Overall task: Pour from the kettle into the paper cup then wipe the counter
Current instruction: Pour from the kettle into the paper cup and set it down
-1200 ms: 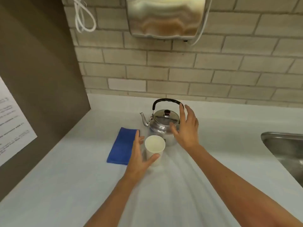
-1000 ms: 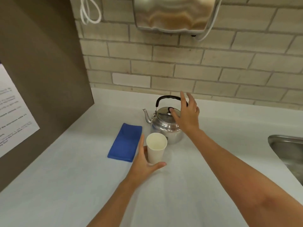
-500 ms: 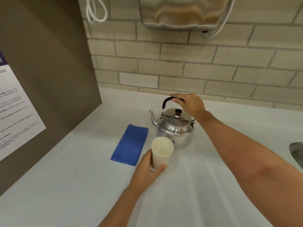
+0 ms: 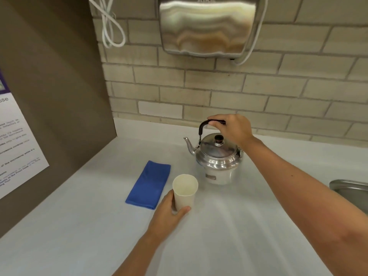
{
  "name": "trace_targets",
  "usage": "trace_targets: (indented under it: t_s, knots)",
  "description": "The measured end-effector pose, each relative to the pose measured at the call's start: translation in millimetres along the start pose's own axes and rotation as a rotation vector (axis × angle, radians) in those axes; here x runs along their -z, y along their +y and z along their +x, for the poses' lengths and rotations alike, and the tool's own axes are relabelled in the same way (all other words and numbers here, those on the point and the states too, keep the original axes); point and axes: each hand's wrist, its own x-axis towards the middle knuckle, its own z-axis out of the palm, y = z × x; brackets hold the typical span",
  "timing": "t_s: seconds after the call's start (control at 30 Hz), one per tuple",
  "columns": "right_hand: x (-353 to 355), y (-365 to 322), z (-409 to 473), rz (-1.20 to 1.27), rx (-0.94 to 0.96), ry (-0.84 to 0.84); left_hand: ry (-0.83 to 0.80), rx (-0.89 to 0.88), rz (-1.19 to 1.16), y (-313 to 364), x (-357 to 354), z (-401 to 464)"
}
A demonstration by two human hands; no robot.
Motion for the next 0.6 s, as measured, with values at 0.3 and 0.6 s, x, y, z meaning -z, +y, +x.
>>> trace_targets:
  t_s: [0.3, 0.6]
  knots:
    - [72, -29, -7, -0.017, 0.034, -0.232, -0.013, -0.05, -0.01, -1, -2, 3]
    - [83, -71, -30, -0.236, 0.203, -0.463, -0.019, -0.059, -0.022, -1, -3, 3]
